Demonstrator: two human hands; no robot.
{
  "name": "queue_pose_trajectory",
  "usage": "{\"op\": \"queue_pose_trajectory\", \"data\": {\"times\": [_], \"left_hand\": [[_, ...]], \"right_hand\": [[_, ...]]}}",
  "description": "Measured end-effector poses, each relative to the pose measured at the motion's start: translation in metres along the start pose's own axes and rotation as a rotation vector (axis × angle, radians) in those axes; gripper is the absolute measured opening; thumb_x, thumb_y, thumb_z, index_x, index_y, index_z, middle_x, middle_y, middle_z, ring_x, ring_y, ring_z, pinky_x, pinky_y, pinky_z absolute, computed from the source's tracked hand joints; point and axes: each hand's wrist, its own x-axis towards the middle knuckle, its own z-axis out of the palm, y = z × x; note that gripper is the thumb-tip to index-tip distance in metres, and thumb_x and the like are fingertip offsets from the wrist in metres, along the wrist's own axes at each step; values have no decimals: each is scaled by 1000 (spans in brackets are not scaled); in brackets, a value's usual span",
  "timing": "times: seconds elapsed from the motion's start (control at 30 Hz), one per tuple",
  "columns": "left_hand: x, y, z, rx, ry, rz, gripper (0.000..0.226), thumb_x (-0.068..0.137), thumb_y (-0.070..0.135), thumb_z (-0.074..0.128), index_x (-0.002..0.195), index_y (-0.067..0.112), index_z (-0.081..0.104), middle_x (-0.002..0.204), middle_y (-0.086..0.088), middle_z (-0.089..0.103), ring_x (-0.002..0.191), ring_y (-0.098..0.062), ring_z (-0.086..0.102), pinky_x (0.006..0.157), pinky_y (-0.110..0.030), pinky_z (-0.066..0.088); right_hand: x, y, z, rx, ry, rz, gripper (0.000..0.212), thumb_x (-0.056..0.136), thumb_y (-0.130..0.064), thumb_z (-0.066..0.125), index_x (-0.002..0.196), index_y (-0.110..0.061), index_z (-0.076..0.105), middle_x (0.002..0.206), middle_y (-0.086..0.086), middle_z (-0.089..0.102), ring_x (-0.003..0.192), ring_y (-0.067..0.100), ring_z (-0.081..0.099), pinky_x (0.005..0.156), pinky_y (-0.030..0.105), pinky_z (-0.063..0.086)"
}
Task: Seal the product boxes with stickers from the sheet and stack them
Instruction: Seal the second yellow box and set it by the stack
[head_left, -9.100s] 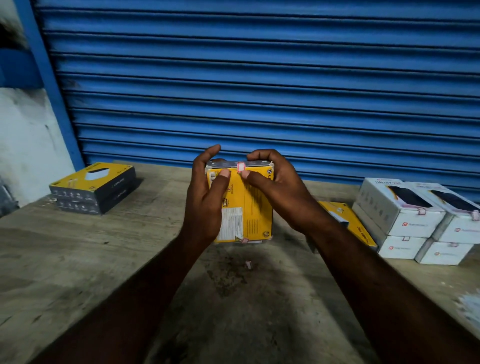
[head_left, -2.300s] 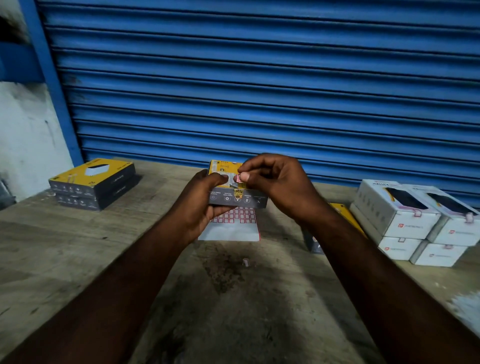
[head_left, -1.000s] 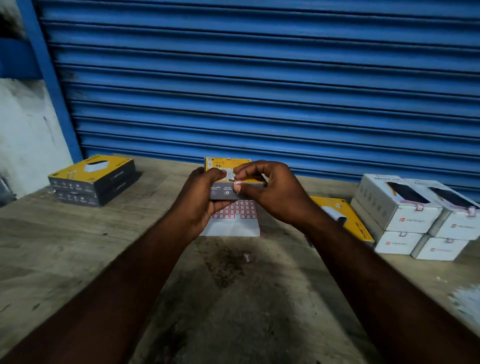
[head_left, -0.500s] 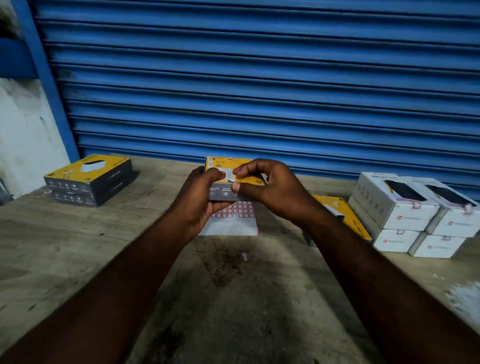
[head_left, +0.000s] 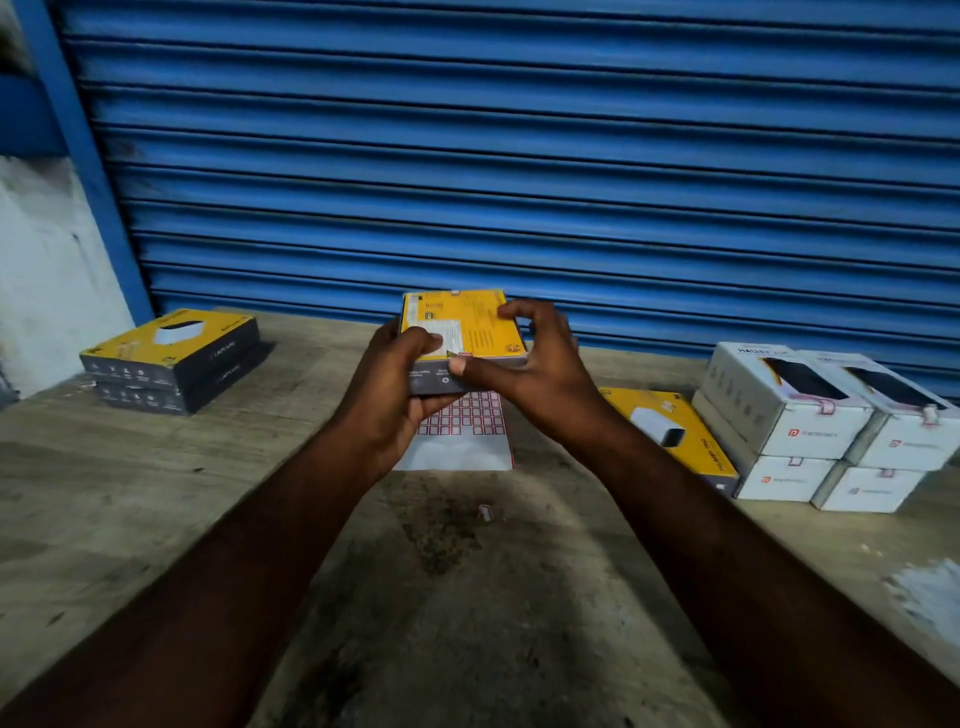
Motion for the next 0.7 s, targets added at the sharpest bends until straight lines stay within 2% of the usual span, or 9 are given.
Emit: {"op": "queue_pose_trajectory", "data": {"times": [0.07,0.13,0.2,0.27,0.4,0.47,0.53,0.6,0.7], "left_hand": [[0,3,-2,21,-35,65,44,97,2,46,139,14,47,124,-12,68,106,-31,70,78,-42,60],[-1,5,-1,48,-49,119,56,96,-3,46,145,24,42,122,-4,69,102,-26,72,76,-43,61],[-3,3,1,92,-51,150,64,95,-5,47,147,30,38,120,4,68,97,-19,73,74,-42,61],[-3,-1,4,129,-55,168,67,95,-5,47,149,32,35,122,5,66,99,-19,72,79,-45,60],[-2,-1,4,102,-36,149,65,93,-4,46,148,30,38,119,2,68,100,-24,71,73,-42,59],[-2,0,3,51,-33,118,62,93,-5,44,146,27,41,120,-2,69,98,-25,72,69,-38,59],[-2,1,3,3,-42,101,60,93,-5,43,145,24,44,124,-6,68,99,-28,72,68,-38,60],[-3,2,3,-16,-46,99,57,93,-5,41,142,22,46,122,-6,69,101,-28,70,68,-38,61],[-2,1,2,-13,-47,91,56,92,-4,42,141,23,48,121,-4,69,103,-28,69,67,-37,59]], "right_hand": [[1,-4,-2,197,-52,162,98,56,-41,91,133,-32,33,129,-2,51,120,17,53,102,39,48],[1,-8,-5,450,-134,314,106,64,-6,86,141,-29,17,116,-1,61,105,18,63,89,36,55],[2,-12,-8,575,-156,392,106,63,15,76,141,-25,17,107,3,66,96,20,67,73,32,58],[2,-11,-8,625,-146,416,99,60,20,72,138,-20,24,110,9,67,95,23,68,65,30,59],[3,-8,-3,678,-144,435,87,61,15,74,135,-9,35,114,17,68,90,30,73,60,32,58],[4,-7,-2,713,-134,426,71,73,6,73,134,-7,39,114,17,69,88,29,74,62,35,60],[6,-4,-3,696,-157,405,57,82,-9,73,133,-10,47,118,14,69,95,28,73,75,40,61],[8,-2,-4,631,-222,333,50,77,-17,79,124,-16,60,124,12,66,103,26,71,91,44,57],[8,1,-1,565,-231,291,76,56,-17,91,125,-15,59,130,14,61,107,25,69,93,43,56]]}}
